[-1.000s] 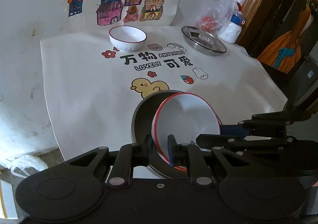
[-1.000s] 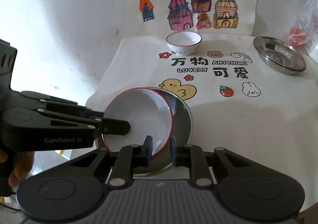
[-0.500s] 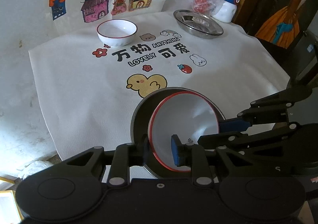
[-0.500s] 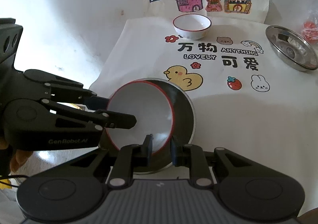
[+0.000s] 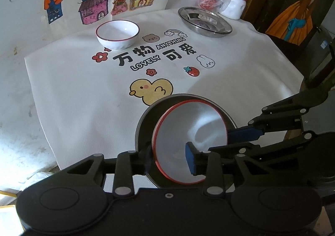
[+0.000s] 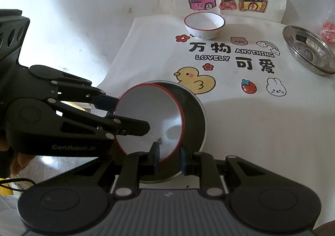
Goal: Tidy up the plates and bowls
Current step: 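Lower the white bowl into the steel bowl and open both grippers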
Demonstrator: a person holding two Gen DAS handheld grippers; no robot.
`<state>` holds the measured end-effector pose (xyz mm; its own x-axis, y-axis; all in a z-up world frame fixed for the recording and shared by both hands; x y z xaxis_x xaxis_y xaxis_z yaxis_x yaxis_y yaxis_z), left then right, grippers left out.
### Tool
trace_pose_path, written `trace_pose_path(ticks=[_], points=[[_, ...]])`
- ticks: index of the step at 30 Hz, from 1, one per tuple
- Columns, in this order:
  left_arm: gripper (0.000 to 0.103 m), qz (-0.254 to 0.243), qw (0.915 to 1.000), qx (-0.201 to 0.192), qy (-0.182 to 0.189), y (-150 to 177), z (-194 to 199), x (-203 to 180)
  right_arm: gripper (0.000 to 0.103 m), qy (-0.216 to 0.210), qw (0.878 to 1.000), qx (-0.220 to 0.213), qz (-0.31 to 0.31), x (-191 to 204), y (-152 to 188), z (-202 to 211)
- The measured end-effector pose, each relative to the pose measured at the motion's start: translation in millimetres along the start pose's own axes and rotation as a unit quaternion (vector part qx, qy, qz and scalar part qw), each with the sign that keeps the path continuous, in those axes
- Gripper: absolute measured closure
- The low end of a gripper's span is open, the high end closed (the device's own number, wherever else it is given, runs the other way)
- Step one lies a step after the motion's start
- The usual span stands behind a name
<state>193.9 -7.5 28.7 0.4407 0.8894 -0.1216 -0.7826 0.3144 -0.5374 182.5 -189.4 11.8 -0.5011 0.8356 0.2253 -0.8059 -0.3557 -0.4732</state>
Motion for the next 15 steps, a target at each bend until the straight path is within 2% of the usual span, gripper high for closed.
trace_pose_path(ticks=[15], points=[[0.062, -0.012, 0.9999, 0.006, 0.007, -2.1, -1.0, -1.1, 0.082, 0.001, 1.000, 0.000, 0.003, 1.1, -0.4, 0.2]])
Point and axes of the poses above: each gripper's, at about its wrist camera, not at the fingertips, and z roughly against the way its jaws point, x to its left, y to its underside, the point moved 1 cm from there along -z, roughly the way its jaws point, and after that the axes turned 7 degrees about -z, right-handed, at the moved point
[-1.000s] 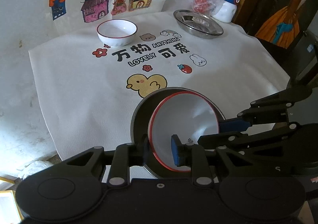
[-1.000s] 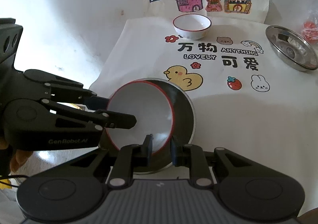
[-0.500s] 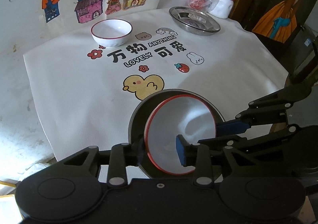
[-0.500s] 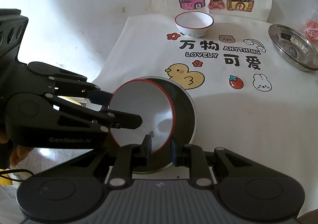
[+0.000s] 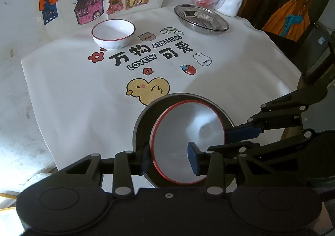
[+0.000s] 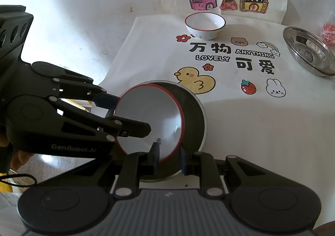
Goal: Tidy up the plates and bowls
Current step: 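Lower the white bowl into the steel bowl and open both grippers, then withdraw both grippers and move them to the other red-rimmed white bowl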
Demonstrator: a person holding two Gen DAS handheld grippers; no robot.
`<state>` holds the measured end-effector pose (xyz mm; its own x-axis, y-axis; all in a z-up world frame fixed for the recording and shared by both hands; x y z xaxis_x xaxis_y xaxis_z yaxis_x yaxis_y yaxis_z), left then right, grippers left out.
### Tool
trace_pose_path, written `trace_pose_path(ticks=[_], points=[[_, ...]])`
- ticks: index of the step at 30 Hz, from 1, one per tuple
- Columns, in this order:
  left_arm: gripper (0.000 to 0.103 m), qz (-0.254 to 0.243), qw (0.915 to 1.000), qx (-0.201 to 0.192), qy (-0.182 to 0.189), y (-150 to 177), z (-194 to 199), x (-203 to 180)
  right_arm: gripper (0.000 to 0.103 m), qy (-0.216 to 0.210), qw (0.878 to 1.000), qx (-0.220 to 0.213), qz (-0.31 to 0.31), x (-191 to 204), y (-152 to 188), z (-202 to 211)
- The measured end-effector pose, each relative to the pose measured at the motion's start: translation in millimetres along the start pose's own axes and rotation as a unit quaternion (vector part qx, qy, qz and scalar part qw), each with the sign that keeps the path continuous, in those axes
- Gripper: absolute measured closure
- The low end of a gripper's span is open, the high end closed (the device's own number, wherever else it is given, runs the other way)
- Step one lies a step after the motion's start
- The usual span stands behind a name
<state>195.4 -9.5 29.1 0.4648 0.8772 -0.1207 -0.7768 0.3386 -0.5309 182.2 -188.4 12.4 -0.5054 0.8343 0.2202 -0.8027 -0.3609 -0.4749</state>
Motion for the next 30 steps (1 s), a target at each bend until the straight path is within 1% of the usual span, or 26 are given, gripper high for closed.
trace_pose_path(ticks=[6, 15, 20, 24, 25, 26, 28, 30], points=[[0.060, -0.012, 0.9999, -0.003, -0.002, 1, 2, -2, 0.082, -0.001, 1.000, -0.001, 0.001, 0, 0, 0], [0.057, -0.015, 0.9999, -0.008, 0.003, 0, 4, -1, 0.081, -0.002, 1.000, -0.004, -0.002, -1, 0, 0], [0.049, -0.020, 0.9996, -0.021, 0.003, -1, 10, -1, 0.079, 0.001, 1.000, -0.010, -0.003, -1, 0, 2], [0.045, -0.021, 0.9992, -0.033, 0.006, -4, 15, 1, 0.078, 0.000, 1.000, -0.016, -0.005, -2, 0, 5], [0.043, -0.020, 0.9991, -0.037, 0.007, -4, 16, 1, 0.077, 0.000, 1.000, -0.017, -0.005, -2, 0, 5], [0.034, -0.020, 0.9989, -0.041, 0.004, -5, 17, 2, 0.076, -0.001, 1.000, -0.019, -0.006, -2, 0, 6], [0.027, -0.021, 0.9981, -0.058, -0.009, -4, 21, 4, 0.072, -0.004, 1.000, -0.023, -0.009, -3, -1, 8], [0.027, -0.015, 0.9976, -0.068, -0.004, -5, 25, 8, 0.066, -0.006, 1.000, -0.029, -0.010, -4, -3, 10]])
Point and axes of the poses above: each gripper's, at about its wrist camera, not at the fingertips, and z roughly against the way its jaws point, x to its left, y to its underside, the point moved 1 cm from there along -z, roughly the way its jaws point, and after that the axes turned 7 degrees about -z, right-handed, at the moved point
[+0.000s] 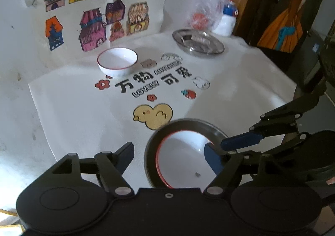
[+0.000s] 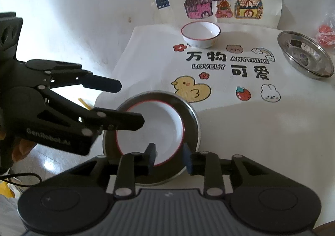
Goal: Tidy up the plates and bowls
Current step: 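Withdraw both grippers and move them to the other red-rimmed white bowl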
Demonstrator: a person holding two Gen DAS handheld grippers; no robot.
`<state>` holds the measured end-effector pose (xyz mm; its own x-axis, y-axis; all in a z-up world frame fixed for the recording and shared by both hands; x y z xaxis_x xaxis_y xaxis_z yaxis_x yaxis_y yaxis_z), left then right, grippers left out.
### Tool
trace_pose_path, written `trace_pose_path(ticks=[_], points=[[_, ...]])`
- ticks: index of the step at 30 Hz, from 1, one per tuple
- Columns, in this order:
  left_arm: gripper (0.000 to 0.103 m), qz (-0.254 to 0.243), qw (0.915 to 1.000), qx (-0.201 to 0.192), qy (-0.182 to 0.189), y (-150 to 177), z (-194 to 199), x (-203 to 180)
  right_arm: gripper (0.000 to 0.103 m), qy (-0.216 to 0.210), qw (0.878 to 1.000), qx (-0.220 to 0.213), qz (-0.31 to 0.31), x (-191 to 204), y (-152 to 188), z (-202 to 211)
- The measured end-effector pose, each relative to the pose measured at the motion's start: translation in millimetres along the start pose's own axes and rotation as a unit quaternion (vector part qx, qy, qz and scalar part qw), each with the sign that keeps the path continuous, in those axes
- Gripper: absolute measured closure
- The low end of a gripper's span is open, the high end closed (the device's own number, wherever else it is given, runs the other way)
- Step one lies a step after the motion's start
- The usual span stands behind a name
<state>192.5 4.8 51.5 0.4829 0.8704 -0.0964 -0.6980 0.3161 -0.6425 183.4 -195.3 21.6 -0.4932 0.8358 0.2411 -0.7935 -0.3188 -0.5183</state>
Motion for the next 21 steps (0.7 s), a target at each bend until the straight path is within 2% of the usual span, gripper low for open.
trace_pose_path(ticks=[2, 5, 7, 9, 11, 12, 15, 21], points=[[0.025, 0.012, 0.9999, -0.010, 0.007, -2, 3, 6, 0.061, -0.002, 1.000, -0.007, -0.001, -1, -2, 3], [0.021, 0.024, 0.9994, -0.025, -0.003, -6, 6, 15, 0.044, 0.004, 1.000, -0.023, -0.002, -3, -8, 8], [0.020, 0.040, 0.9986, -0.032, -0.011, -10, 5, 25, 0.035, 0.007, 0.999, -0.035, -0.007, -7, -13, 11], [0.017, 0.061, 0.9972, -0.039, -0.020, -13, 4, 38, 0.017, 0.008, 0.999, -0.049, -0.020, -14, -20, 14], [0.005, 0.089, 0.9942, -0.049, -0.037, -16, 1, 54, 0.010, 0.018, 0.997, -0.065, -0.032, -21, -27, 16], [0.004, 0.105, 0.9918, -0.056, -0.048, -18, 0, 63, 0.007, 0.022, 0.996, -0.074, -0.040, -26, -31, 16], [0.001, 0.144, 0.9852, -0.065, -0.067, -24, -5, 84, 0.000, 0.020, 0.991, -0.108, -0.077, -41, -44, 16], [0.001, 0.195, 0.9727, -0.063, -0.110, -40, -30, 116, 0.000, -0.004, 0.979, -0.140, -0.151, -70, -74, 2]])
Point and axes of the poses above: each gripper's, at about its wrist camera, not at the fingertips, and z roughly against the way its jaws point, x to its left, y to its underside, the point moved 1 cm from there along -z, roughly the way its jaws point, and after that the axes turned 7 degrees about -z, right-handed, at the moved point
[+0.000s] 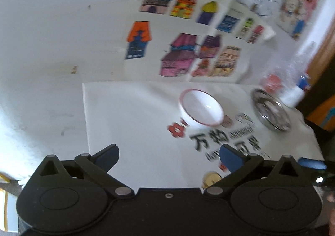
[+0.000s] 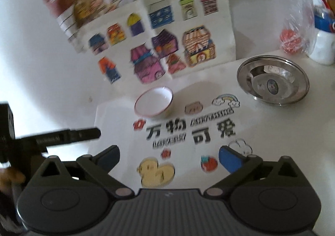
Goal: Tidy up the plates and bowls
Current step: 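Withdraw both grippers and move them to the other red-rimmed white bowl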
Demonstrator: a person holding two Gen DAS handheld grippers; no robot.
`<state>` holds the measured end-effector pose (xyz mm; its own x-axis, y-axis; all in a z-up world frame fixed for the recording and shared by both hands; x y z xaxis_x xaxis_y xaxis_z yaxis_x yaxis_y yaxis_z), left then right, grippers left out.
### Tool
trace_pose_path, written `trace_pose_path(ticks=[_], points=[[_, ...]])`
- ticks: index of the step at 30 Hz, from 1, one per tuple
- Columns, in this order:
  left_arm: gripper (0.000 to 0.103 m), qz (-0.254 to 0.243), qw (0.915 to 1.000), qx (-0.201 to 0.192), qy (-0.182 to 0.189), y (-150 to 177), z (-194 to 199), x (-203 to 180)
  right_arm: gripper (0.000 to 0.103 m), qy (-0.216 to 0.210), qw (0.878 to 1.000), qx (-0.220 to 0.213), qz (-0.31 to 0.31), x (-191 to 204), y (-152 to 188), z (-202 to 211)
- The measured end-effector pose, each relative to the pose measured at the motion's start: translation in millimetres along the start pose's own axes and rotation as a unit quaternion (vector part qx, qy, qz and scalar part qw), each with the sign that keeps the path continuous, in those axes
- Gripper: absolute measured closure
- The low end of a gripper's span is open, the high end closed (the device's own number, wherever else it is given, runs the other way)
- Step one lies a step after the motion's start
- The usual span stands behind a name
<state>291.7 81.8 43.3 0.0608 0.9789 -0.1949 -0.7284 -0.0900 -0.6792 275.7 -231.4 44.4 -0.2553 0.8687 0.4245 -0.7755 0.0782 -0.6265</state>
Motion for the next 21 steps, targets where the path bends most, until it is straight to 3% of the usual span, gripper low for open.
trace_pose_path(ticks=[6, 10, 21], points=[[0.001, 0.013, 0.9992, 0.005, -0.039, -16, -39, 4, 0.000, 0.028, 0.999, -0.036, -0.029, -7, -20, -41], [0.001, 0.016, 0.9988, 0.009, -0.046, -24, -60, 2, 0.000, 0.046, 0.998, -0.033, -0.035, -10, -24, -71], [0.001, -0.009, 0.9967, -0.005, -0.081, -37, -96, -7, 0.000, 0.102, 0.991, -0.084, 0.013, -8, -34, -105]])
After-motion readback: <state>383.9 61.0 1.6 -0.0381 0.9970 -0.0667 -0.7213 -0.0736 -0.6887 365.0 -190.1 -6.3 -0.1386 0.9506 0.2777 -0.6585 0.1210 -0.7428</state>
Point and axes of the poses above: each gripper's, at about its wrist camera, not at the fingertips, and z roughly against the way its jaws point, x to its left, y to its underside, the point moved 1 cm from there along -z, roughly the way its jaws point, and after that the axes turned 7 degrees about -z, right-handed, at the moved point
